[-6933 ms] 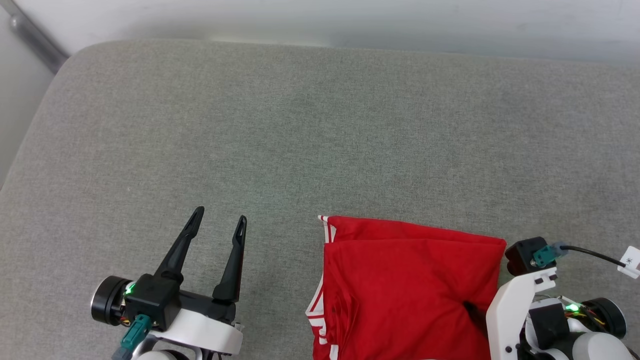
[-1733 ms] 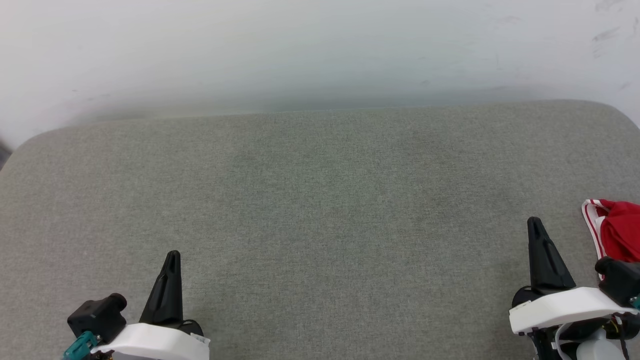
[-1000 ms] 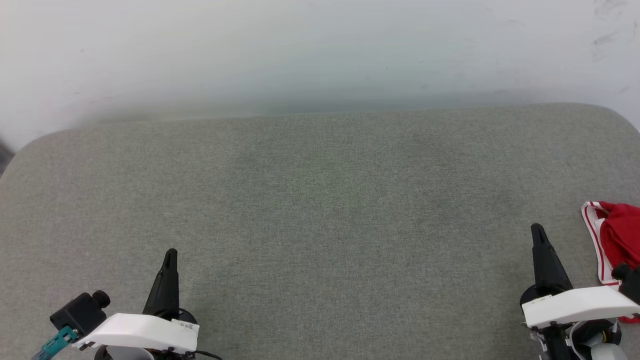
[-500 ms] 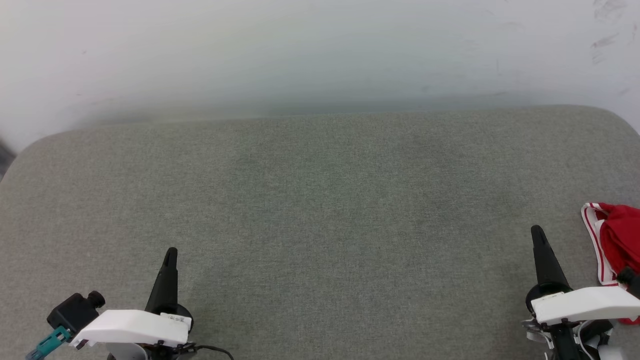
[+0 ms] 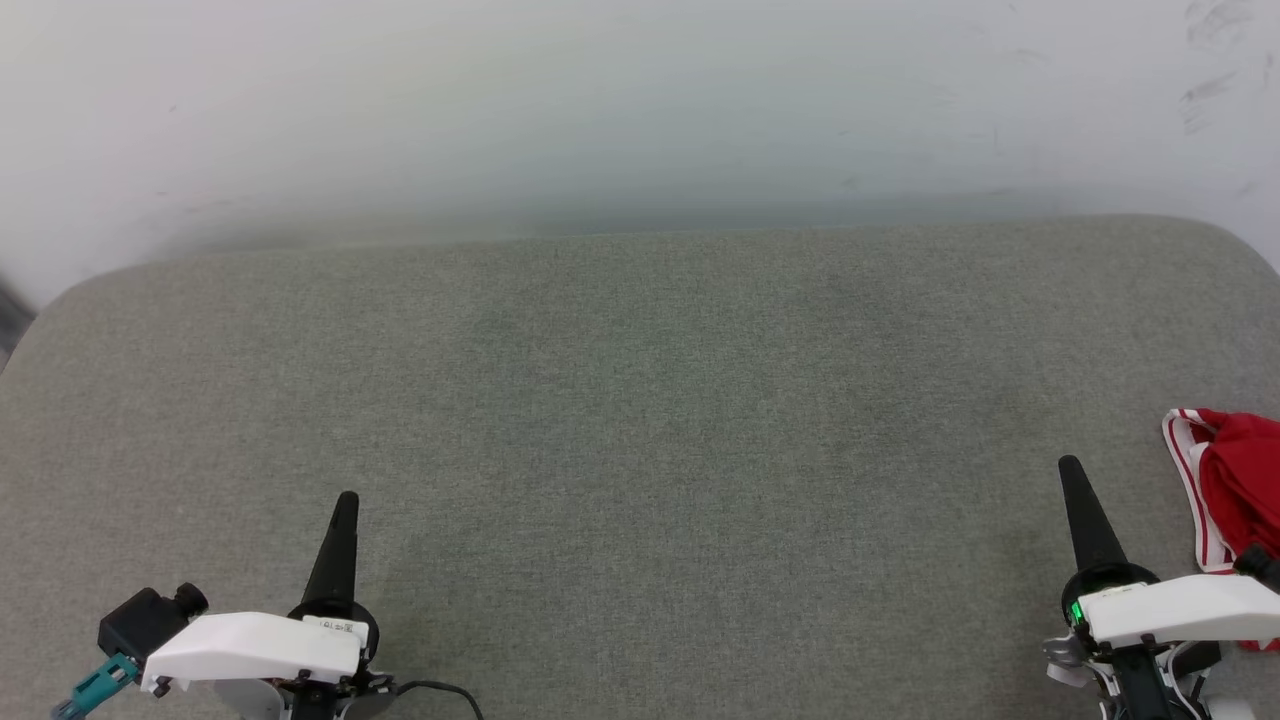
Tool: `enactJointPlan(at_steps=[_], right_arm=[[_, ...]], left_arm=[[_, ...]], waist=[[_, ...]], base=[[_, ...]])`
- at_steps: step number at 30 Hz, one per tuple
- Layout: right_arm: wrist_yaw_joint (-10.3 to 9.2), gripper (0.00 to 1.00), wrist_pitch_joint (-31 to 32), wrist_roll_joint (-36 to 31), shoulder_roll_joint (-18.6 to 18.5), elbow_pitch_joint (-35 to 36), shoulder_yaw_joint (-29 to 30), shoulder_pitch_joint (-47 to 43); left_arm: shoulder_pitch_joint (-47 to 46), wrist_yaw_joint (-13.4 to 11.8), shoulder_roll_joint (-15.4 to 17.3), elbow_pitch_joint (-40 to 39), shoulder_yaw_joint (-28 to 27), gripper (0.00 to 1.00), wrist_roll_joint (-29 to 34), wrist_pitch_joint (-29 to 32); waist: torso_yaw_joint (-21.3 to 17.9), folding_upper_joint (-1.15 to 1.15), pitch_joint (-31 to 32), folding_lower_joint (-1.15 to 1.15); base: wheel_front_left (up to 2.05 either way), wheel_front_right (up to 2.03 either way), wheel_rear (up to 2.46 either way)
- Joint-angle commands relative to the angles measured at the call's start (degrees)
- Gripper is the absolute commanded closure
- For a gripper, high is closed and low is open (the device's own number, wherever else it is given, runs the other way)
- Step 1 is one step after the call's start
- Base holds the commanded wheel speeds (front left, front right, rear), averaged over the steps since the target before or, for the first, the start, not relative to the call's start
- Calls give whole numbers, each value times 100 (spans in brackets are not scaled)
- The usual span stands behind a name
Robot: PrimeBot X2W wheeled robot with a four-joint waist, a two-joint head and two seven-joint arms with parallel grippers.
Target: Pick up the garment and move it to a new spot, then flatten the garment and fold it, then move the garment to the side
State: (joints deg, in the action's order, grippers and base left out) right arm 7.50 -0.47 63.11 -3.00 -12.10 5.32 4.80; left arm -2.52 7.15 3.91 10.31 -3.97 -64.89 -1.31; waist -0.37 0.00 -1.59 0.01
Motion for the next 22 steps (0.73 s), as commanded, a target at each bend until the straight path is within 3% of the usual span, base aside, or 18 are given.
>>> enactJointPlan(at_steps=[1,22], right_arm=[[0,100,34,182,11,18,18,132],[-1,100,313,1300,16,-67,63,161]], left_arm=[[-116,28,10,-18,-23,100,-161,40],[-235,34,-15,144,-97,100,-1237,326]], waist=[[1,0,4,-1],[14,0,52,-1]], base=[[0,0,0],[0,0,0]])
